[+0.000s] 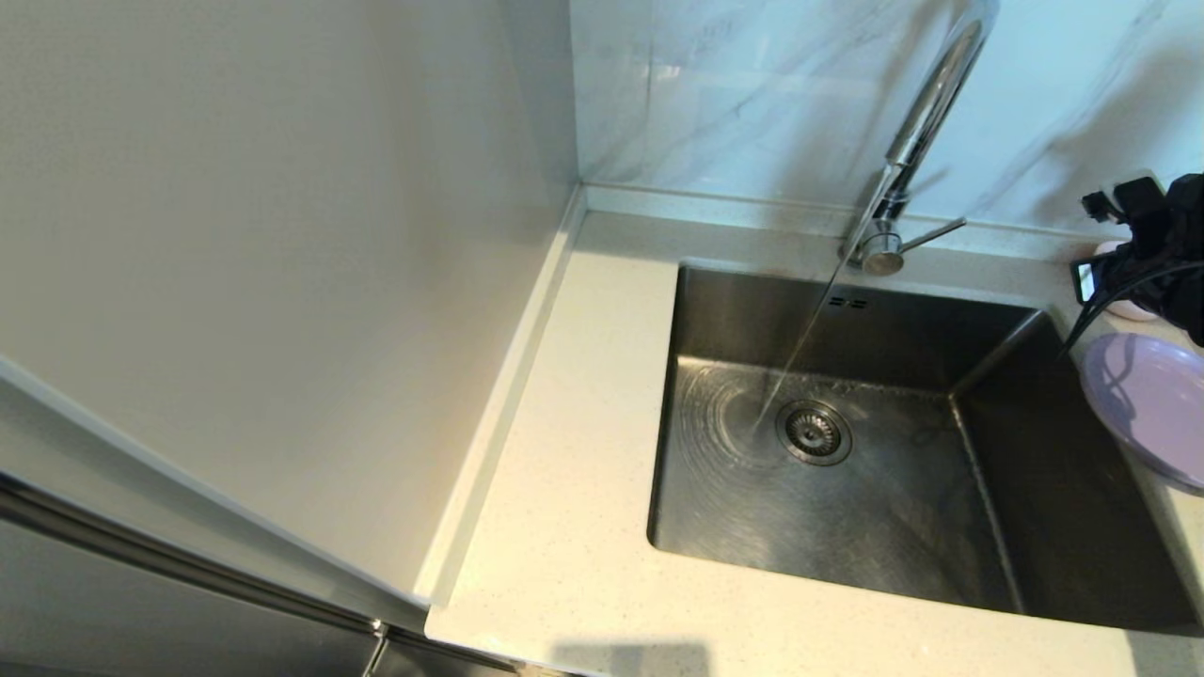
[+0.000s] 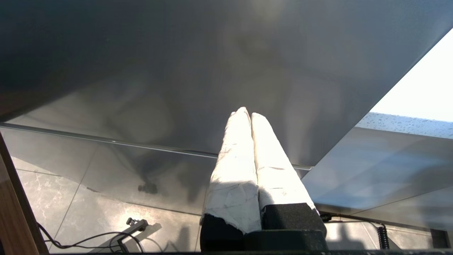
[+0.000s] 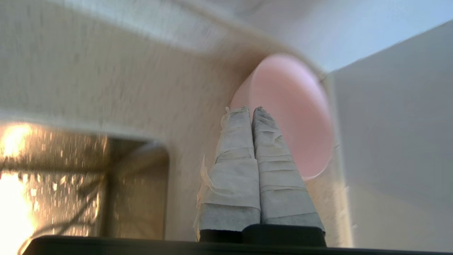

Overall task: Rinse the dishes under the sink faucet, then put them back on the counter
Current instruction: Pick up the bowl

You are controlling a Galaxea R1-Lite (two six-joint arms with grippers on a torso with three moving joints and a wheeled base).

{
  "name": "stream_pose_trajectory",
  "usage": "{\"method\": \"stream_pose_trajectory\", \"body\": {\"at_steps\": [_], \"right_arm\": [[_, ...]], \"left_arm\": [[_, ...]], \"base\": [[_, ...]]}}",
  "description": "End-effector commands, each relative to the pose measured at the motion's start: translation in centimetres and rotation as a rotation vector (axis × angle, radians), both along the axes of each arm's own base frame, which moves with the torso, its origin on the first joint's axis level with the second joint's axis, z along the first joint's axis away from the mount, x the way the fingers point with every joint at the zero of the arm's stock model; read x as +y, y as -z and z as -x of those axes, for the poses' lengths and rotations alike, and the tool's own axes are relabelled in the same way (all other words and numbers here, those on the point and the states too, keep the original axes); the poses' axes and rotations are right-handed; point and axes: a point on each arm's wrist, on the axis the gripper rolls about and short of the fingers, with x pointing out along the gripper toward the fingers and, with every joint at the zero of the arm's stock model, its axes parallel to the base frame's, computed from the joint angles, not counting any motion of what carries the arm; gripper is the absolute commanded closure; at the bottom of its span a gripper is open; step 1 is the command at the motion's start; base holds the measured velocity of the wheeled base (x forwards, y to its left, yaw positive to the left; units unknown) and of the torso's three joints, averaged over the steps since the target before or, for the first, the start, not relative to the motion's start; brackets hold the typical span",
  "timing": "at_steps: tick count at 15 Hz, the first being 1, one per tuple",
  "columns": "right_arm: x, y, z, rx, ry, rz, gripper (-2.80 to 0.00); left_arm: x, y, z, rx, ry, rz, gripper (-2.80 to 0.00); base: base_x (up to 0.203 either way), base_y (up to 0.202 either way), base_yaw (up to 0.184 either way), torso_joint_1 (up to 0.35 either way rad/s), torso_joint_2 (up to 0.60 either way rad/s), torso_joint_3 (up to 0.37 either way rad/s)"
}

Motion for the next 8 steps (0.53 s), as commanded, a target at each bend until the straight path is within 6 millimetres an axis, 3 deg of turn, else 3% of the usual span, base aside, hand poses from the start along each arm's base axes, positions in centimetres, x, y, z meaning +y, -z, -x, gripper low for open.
{"method": "stream_pose_trajectory", "body": {"at_steps": [1, 3, 8], "right_arm": [[0.2, -1.2, -0.3, -0.046, 0.022, 0.018, 0.0], [-0.3, -1.0, -1.3, -0.049, 0.136, 0.044, 0.0], [-1.6, 1.3, -3.9, -0.014, 0.23, 0.096, 0.0]], "left_arm": [[0.0, 0.0, 0.0, 0.0, -0.001, 0.0, 0.0], [0.0, 0.0, 0.0, 0.0, -0.001, 0.0, 0.0], [0.0, 0.0, 0.0, 0.0, -0.001, 0.0, 0.0]], "base": [[0.0, 0.0, 0.0, 0.0, 0.0, 0.0], [0.0, 0.0, 0.0, 0.0, 0.0, 0.0], [0.0, 0.0, 0.0, 0.0, 0.0, 0.0]]}}
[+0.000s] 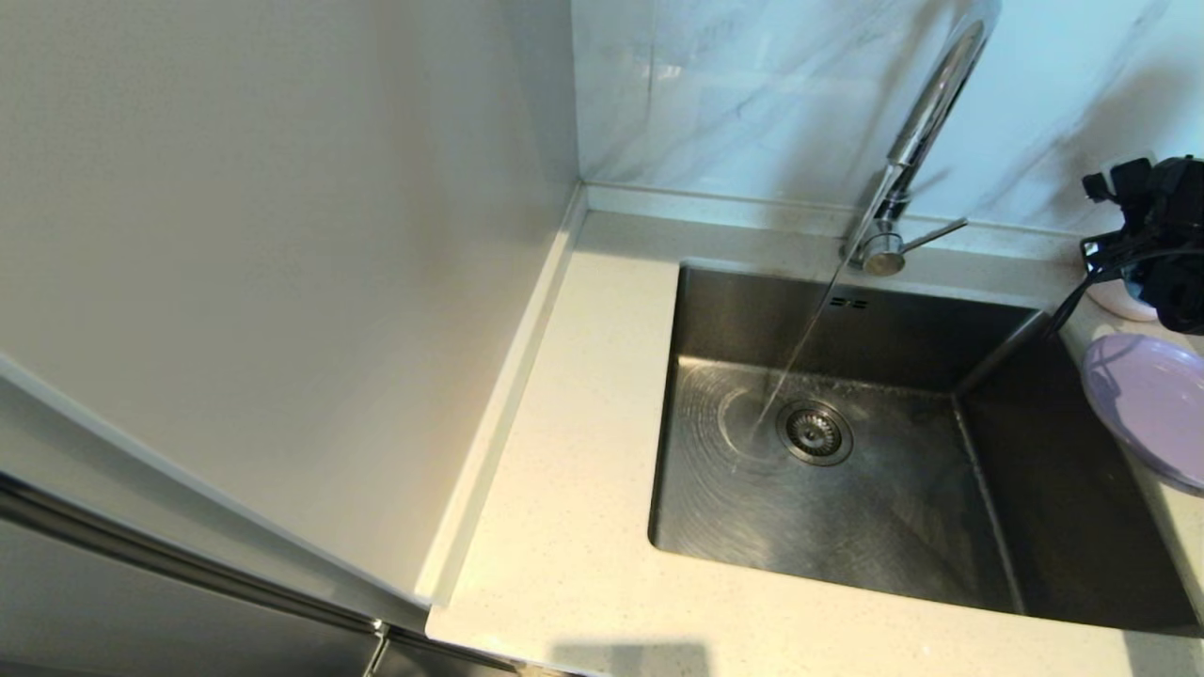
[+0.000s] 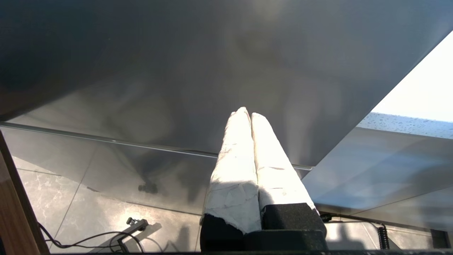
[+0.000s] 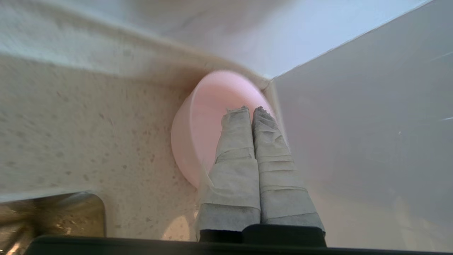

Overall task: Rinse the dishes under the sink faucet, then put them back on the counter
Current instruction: Pick up the bowl

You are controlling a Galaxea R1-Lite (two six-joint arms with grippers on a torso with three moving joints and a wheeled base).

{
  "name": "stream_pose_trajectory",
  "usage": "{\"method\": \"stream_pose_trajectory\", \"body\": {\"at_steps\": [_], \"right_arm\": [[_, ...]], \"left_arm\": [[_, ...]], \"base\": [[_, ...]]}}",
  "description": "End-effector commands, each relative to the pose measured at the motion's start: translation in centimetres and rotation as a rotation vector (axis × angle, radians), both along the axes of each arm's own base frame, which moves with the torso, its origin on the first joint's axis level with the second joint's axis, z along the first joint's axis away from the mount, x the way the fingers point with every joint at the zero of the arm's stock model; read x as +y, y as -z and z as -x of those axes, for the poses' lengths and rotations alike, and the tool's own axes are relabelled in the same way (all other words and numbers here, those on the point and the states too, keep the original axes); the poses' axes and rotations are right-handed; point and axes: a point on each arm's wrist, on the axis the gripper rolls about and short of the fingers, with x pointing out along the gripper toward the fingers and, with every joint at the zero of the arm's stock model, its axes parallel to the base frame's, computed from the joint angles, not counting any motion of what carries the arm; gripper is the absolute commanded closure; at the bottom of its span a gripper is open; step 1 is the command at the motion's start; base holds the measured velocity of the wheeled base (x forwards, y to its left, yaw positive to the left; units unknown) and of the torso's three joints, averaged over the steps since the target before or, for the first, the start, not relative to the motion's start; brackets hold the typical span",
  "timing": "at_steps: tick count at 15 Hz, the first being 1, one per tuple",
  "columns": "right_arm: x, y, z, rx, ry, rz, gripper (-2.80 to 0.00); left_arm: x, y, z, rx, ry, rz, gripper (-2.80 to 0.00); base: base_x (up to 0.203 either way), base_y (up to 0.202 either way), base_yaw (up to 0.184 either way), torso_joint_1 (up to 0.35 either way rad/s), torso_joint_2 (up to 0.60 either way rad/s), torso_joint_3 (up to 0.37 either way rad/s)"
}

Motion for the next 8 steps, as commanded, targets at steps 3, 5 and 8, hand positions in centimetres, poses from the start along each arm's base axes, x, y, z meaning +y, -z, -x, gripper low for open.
{"method": "stream_pose_trajectory", "body": {"at_steps": [3, 5, 8], "right_arm": [[-1.0, 3.5, -1.7, 0.062, 0.041, -0.011, 0.0], [-1.2, 4.1, -2.0, 0.069, 0.078, -0.013, 0.0], [-0.9, 3.4, -1.2, 0.074, 0.051, -0.02, 0.0]], "left_arm": [[0.0, 0.0, 0.0, 0.0, -0.001, 0.0, 0.0], [0.0, 0.0, 0.0, 0.0, 0.001, 0.0, 0.0], [0.0, 0.0, 0.0, 0.0, 0.001, 0.0, 0.0]], "base": [[0.0, 0.0, 0.0, 0.0, 0.0, 0.0], [0.0, 0.0, 0.0, 0.0, 0.0, 0.0], [0.0, 0.0, 0.0, 0.0, 0.0, 0.0]]}}
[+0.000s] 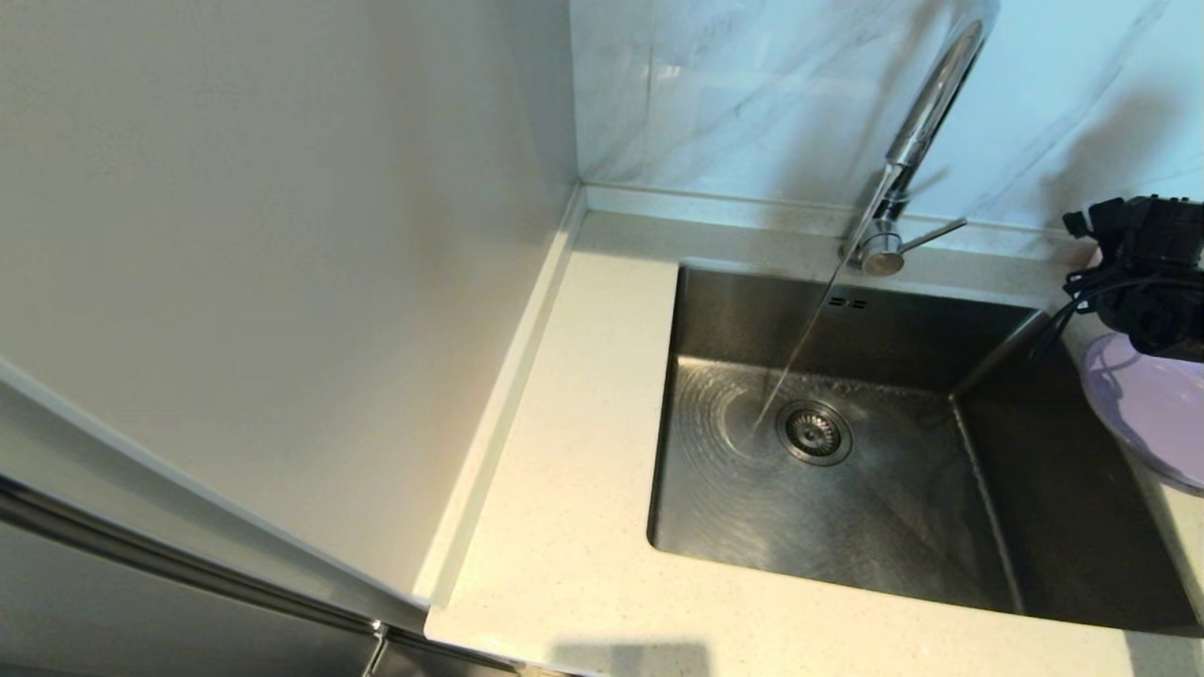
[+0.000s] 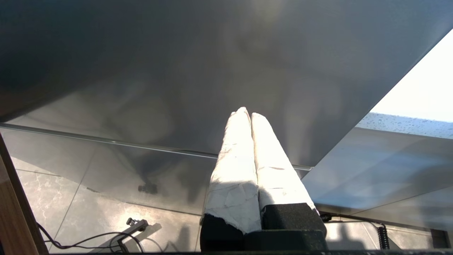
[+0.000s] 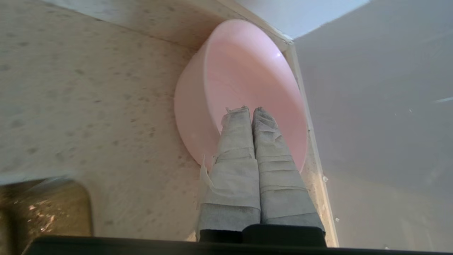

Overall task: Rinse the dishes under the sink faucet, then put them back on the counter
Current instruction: Pick up the bowl

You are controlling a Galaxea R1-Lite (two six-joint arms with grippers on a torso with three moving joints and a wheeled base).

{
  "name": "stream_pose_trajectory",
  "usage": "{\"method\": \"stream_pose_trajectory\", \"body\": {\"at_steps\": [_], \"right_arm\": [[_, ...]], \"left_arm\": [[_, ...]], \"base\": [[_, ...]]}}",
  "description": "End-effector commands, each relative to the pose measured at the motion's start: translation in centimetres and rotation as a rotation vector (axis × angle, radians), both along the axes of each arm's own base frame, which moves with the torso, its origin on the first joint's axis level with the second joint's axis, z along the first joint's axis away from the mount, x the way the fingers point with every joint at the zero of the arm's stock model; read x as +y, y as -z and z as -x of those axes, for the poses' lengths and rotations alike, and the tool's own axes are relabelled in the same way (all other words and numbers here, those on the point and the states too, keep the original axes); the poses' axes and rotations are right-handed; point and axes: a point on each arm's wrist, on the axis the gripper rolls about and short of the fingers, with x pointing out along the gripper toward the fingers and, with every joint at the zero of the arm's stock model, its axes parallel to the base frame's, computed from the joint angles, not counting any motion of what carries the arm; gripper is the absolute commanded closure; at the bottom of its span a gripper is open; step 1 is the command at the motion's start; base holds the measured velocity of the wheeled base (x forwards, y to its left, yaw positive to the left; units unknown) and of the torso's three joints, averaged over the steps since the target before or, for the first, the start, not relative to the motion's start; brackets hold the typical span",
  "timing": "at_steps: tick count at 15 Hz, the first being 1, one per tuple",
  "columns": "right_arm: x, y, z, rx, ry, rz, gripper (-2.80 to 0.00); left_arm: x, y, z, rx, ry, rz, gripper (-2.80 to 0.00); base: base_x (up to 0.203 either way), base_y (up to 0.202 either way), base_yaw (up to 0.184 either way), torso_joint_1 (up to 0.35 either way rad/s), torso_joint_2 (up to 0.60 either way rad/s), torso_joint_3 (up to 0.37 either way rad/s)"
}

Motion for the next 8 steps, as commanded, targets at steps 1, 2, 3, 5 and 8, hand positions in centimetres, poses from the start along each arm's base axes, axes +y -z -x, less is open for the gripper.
{"method": "stream_pose_trajectory", "body": {"at_steps": [1, 2, 3, 5, 8], "right_arm": [[0.4, -0.8, 0.9, 0.008, -0.041, -0.004, 0.0], [0.7, -1.3, 1.4, 0.01, -0.071, -0.007, 0.0], [0.9, -2.0, 1.7, -0.001, -0.095, -0.008, 0.0], [1.3, -3.2, 2.4, -0.017, -0.128, -0.006, 0.0], [1.9, -3.5, 3.3, -0.002, -0.178, -0.022, 0.0]], "left_arm": [[0.0, 0.0, 0.0, 0.0, 0.0, 0.0, 0.0], [0.0, 0.0, 0.0, 0.0, -0.001, 0.0, 0.0], [0.0, 0.0, 0.0, 0.0, -0.001, 0.0, 0.0], [0.0, 0.0, 0.0, 0.0, -0.001, 0.0, 0.0], [0.0, 0.0, 0.0, 0.0, 0.0, 0.0, 0.0]], "base": [[0.0, 0.0, 0.0, 0.0, 0.0, 0.0], [0.0, 0.0, 0.0, 0.0, 0.0, 0.0], [0.0, 0.0, 0.0, 0.0, 0.0, 0.0], [0.0, 0.0, 0.0, 0.0, 0.0, 0.0], [0.0, 0.0, 0.0, 0.0, 0.0, 0.0]]}}
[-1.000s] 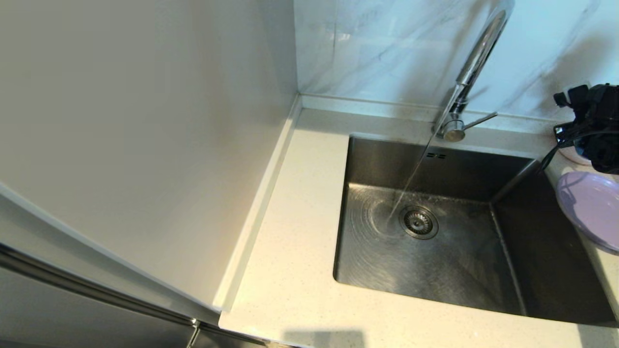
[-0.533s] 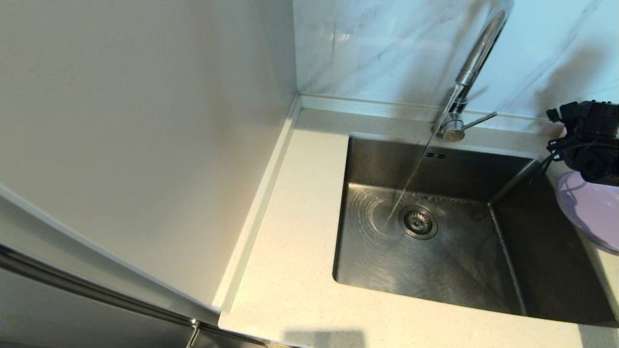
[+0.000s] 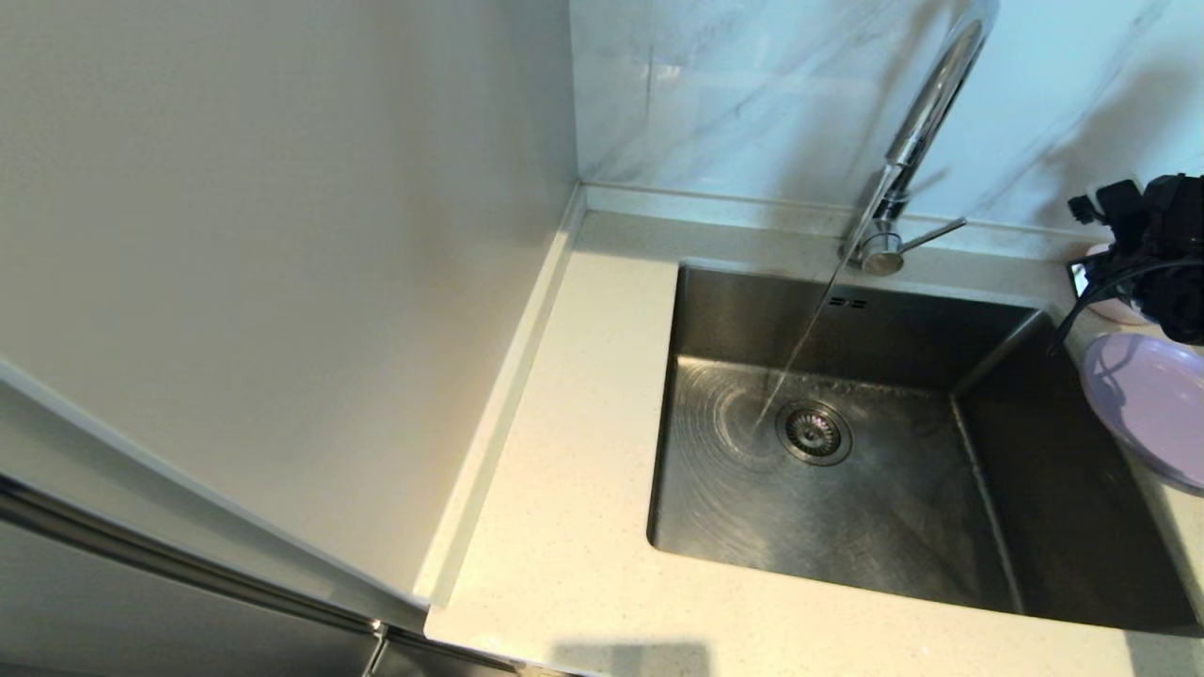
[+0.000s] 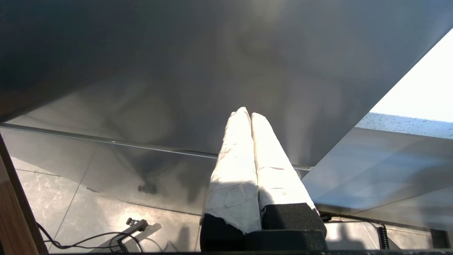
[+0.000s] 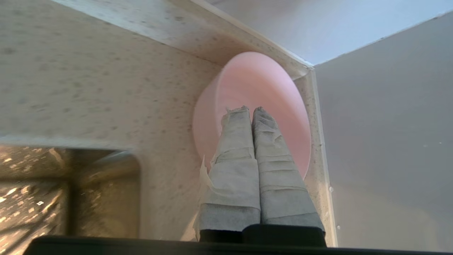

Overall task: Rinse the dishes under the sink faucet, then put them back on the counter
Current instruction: Pick up the bowl

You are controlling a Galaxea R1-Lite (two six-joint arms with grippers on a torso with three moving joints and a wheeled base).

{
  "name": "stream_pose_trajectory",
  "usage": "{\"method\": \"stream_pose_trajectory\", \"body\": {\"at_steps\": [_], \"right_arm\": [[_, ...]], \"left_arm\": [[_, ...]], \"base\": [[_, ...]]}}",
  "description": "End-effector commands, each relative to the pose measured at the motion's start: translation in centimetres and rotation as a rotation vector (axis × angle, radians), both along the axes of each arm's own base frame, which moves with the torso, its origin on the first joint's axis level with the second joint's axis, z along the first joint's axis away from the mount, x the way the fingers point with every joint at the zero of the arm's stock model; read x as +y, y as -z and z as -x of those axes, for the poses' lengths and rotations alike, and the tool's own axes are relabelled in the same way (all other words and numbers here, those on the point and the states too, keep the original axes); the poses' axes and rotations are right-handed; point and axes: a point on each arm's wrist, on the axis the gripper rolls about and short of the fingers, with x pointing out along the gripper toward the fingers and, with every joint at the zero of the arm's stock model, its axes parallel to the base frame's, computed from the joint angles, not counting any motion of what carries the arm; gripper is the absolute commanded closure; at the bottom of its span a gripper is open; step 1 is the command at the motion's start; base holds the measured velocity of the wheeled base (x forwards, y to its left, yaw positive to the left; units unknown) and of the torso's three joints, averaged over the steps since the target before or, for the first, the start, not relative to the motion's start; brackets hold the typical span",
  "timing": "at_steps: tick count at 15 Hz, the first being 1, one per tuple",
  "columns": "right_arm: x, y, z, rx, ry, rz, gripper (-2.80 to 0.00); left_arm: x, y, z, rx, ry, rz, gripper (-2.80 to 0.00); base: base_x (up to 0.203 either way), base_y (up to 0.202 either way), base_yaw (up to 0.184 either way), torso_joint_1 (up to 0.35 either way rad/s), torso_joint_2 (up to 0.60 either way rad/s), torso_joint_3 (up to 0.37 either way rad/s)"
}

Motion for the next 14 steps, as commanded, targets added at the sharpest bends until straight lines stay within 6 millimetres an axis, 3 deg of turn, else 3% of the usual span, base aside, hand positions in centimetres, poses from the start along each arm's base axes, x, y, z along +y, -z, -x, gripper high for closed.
{"method": "stream_pose_trajectory", "body": {"at_steps": [1, 3, 5, 8, 11, 14], "right_arm": [[0.6, -1.2, 1.1, -0.018, -0.02, -0.005, 0.0], [0.7, -1.8, 1.4, -0.04, -0.031, -0.01, 0.0], [1.1, -4.2, 2.3, -0.084, -0.057, -0.01, 0.0], [2.4, -7.1, 6.4, 0.111, -0.175, -0.126, 0.0], [4.1, -10.8, 12.4, 0.265, -0.288, -0.252, 0.0], [3.8, -10.2, 15.3, 0.462, -0.254, -0.396, 0.0]], "left_arm": [[0.0, 0.0, 0.0, 0.0, 0.0, 0.0, 0.0], [0.0, 0.0, 0.0, 0.0, 0.0, 0.0, 0.0], [0.0, 0.0, 0.0, 0.0, 0.0, 0.0, 0.0], [0.0, 0.0, 0.0, 0.0, 0.0, 0.0, 0.0], [0.0, 0.0, 0.0, 0.0, 0.001, 0.0, 0.0], [0.0, 0.0, 0.0, 0.0, 0.0, 0.0, 0.0]], "base": [[0.0, 0.0, 0.0, 0.0, 0.0, 0.0], [0.0, 0.0, 0.0, 0.0, 0.0, 0.0], [0.0, 0.0, 0.0, 0.0, 0.0, 0.0], [0.0, 0.0, 0.0, 0.0, 0.0, 0.0], [0.0, 0.0, 0.0, 0.0, 0.0, 0.0], [0.0, 0.0, 0.0, 0.0, 0.0, 0.0]]}}
